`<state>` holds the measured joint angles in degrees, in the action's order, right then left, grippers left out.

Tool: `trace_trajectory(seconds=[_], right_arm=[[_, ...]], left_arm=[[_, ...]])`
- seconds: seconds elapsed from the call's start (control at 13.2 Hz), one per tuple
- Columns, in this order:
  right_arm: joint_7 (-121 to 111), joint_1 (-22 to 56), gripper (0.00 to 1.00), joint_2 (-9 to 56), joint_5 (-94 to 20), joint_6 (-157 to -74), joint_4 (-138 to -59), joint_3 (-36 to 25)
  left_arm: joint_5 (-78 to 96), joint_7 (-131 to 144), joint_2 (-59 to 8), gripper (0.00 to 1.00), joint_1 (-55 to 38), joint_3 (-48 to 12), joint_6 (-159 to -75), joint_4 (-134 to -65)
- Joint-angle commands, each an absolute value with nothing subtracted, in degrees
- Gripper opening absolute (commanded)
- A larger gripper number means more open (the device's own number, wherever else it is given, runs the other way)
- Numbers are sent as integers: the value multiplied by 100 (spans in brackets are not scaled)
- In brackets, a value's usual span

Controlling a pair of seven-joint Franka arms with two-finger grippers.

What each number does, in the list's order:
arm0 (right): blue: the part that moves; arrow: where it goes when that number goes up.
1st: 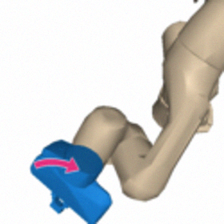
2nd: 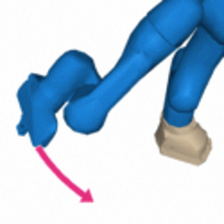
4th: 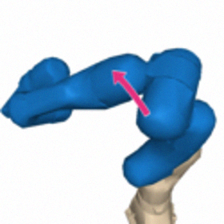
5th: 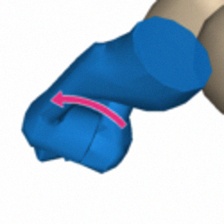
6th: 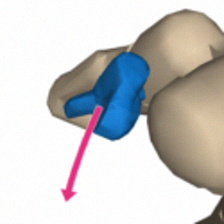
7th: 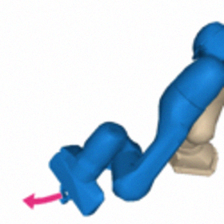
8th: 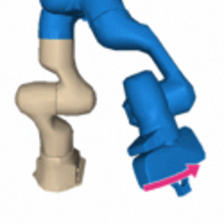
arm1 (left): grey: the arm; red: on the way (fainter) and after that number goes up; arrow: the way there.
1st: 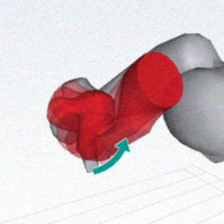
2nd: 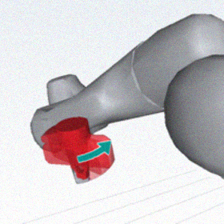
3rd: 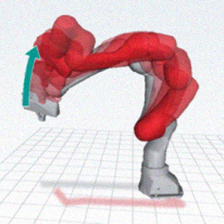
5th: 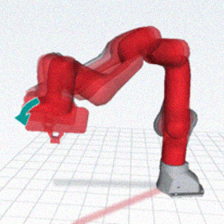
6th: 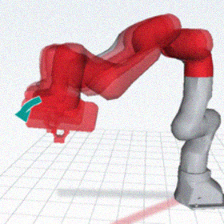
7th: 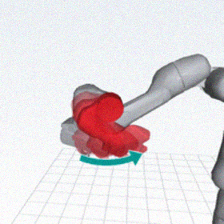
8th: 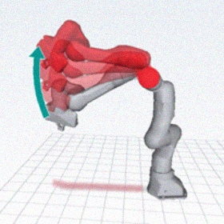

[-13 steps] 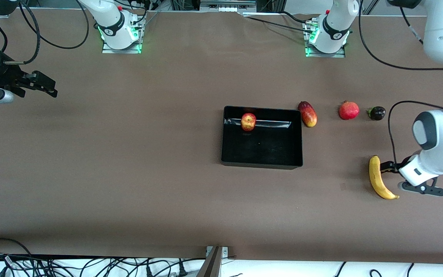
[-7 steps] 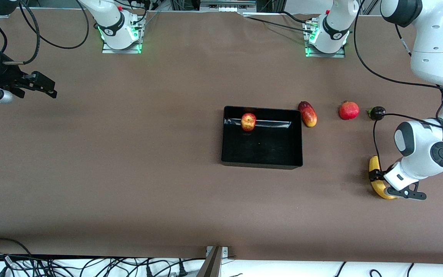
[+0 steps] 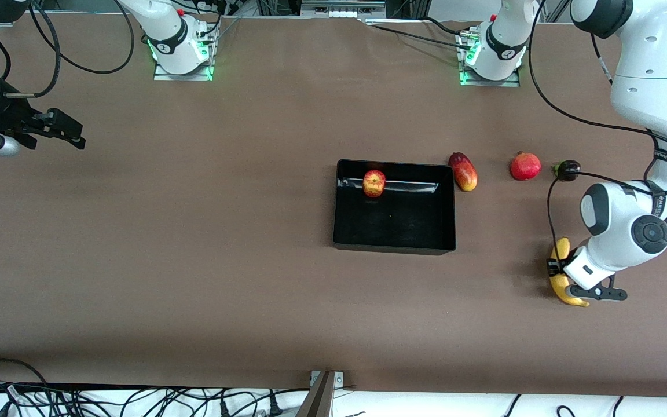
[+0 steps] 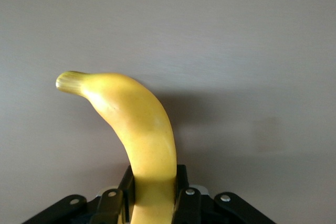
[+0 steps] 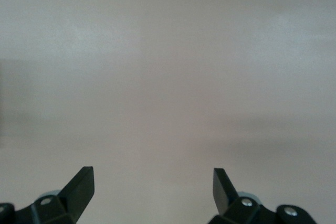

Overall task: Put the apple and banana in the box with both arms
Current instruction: 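Carry the banana to the box and lower it in with the left gripper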

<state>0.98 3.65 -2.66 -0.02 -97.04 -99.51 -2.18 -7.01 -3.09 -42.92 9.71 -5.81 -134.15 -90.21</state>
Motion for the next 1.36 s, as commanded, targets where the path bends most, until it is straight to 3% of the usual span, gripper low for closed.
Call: trace_trajectory(seconds=[0.0,0.3,0.45,0.68,0.83,1.06,1.29], right_arm=[[114,325,100,-237,9,-9686,-9844,-158],[114,325,100,-237,9,-9686,-9844,-158],[114,325,100,-237,9,-9686,-9844,-158],[114,325,100,-237,9,-9686,-9844,-158],[114,325,100,-237,9,-9686,-9844,-158],[114,325,100,-237,9,-9686,-9844,-158],[114,325,100,-237,9,-9686,-9844,-158]], left_arm=[[-905,393,-3623,0,871,-1088,-12414,-9194],[-905,1860,-3270,0,554,-2063,-10323,-8422],[-862,2214,-3235,0,239,-2293,-10020,-8253],[-809,2390,-3199,0,-8,-2592,-10133,-8314],[-782,2609,-3374,0,-184,-2680,-10606,-8384],[-879,3093,-3428,0,-343,-2689,-11668,-9059],[-1308,3497,-3559,0,-413,-2716,-12084,-9333]])
